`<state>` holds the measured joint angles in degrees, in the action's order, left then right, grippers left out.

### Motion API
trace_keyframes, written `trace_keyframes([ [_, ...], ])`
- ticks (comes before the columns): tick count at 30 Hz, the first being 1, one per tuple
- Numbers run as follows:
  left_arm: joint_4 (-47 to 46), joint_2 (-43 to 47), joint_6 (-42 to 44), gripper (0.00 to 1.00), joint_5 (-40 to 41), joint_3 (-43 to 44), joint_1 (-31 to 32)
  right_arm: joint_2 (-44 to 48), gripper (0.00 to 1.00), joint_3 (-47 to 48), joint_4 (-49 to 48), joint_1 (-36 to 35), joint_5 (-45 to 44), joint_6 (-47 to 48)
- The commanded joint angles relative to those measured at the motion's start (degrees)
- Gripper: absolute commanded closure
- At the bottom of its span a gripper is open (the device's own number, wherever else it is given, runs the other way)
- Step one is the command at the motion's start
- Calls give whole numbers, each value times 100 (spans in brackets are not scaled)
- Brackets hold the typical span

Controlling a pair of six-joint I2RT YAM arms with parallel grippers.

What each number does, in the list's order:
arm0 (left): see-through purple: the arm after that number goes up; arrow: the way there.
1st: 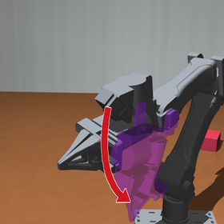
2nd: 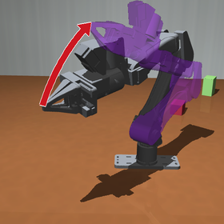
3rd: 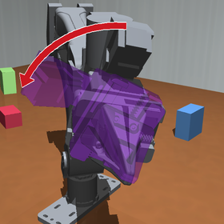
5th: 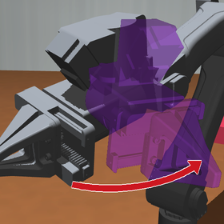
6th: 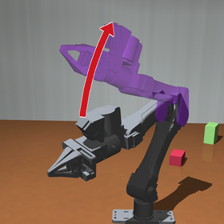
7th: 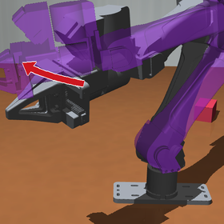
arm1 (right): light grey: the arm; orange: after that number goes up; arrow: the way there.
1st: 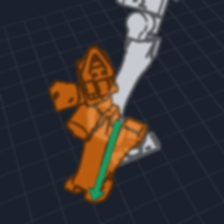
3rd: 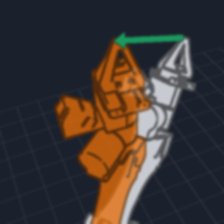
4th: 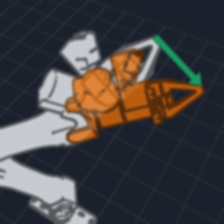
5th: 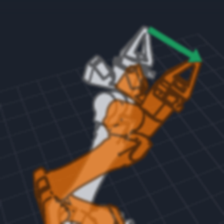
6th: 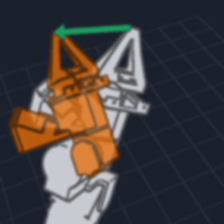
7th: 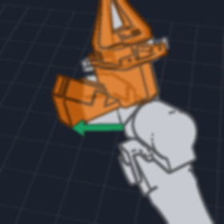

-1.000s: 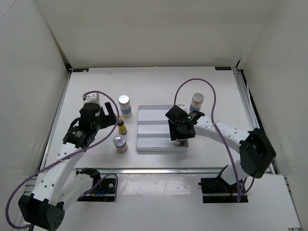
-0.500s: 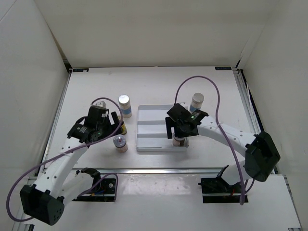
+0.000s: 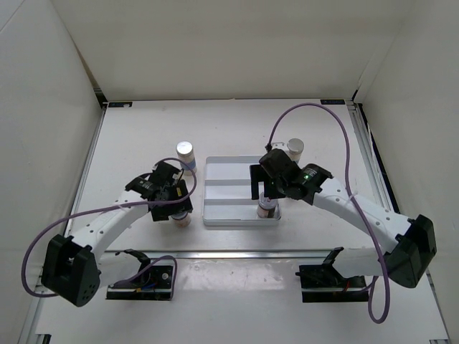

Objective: Organize the condiment bottles

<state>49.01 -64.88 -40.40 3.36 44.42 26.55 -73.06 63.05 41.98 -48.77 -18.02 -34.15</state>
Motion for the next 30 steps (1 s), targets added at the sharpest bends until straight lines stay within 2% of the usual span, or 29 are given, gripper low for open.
trace_keyframes([
  [1,-182,-138,-143,9,130,-22,26,195,0,-20,-49,-27,-61,75],
  [2,-243,-243,-143,12,130,-22,26,195,0,-20,-49,-27,-61,75],
  [3,-243,-244,-143,21,130,-22,26,195,0,-20,3,-27,-61,75],
  [6,-296,-394,-143,34,192,31,79,248,0,-20,56,-27,-61,75],
  [7,-296,-394,-82,44,192,101,131,300,0,-20,56,-27,-61,75],
  [9,-296,-394,-21,52,314,232,184,353,0,-73,56,-27,-61,75],
  [10,-296,-315,-20,63,367,286,280,354,0,-73,56,-27,-61,75],
  [13,-24,-253,32,74,665,715,553,459,0,-135,109,-27,-113,75],
  [17,301,-323,-20,83,833,1392,983,652,0,-267,109,-27,-175,23],
  [20,302,-595,-134,86,974,1788,1519,705,0,-380,109,-27,-228,-30],
  [25,302,-1543,-135,87,1211,2315,2388,757,0,-381,232,-27,-342,-30],
  [30,-102,-2256,67,88,1211,2642,2663,890,0,-328,417,-27,-509,-30],
])
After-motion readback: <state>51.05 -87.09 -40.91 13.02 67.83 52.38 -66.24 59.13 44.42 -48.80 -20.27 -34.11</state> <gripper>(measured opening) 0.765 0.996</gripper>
